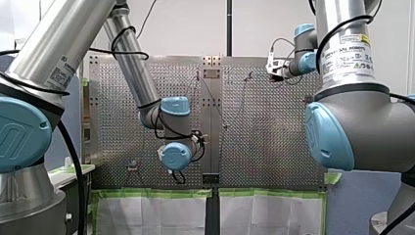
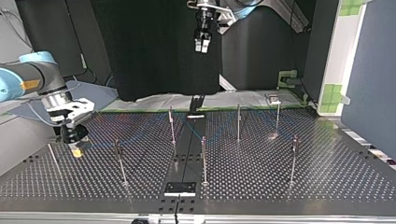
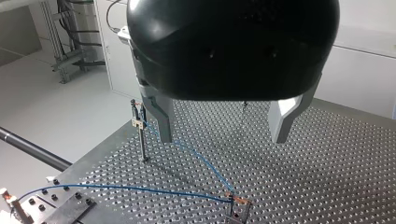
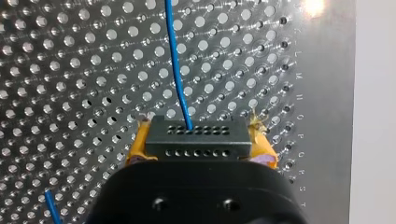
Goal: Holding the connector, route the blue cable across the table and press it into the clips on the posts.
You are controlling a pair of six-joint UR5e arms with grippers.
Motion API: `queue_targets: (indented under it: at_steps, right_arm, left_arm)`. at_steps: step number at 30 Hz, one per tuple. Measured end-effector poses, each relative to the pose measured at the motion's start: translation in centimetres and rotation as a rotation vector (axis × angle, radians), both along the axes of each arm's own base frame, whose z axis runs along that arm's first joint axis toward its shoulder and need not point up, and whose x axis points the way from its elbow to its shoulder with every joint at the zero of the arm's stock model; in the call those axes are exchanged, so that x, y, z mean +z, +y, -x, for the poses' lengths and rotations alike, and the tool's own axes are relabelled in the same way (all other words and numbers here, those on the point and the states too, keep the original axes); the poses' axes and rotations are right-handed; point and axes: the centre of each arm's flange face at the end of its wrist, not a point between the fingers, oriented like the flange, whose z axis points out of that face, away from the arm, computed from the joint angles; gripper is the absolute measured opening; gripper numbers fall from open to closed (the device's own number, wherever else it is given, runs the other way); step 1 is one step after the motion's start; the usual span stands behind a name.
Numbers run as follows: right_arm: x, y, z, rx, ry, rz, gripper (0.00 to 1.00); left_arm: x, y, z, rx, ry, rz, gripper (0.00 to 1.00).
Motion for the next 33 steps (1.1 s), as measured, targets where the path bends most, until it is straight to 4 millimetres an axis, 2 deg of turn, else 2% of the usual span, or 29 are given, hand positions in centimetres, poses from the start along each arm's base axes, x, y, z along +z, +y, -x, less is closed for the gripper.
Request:
queue_targets:
  at_steps: [16,33]
  right_arm:
    - [0.0,0.0,-0.1,0.0,0.0,-0.003,0.0]
    - [-0.2,0.1,-0.1,-0.003,0.002,-0.007,0.0]
  left_arm:
    - [-3.0,4.9,4.3,0.001,0.085,-0.097,1.0]
    - [-3.2,5.3,4.6,0.001,0.091,-0.104,1.0]
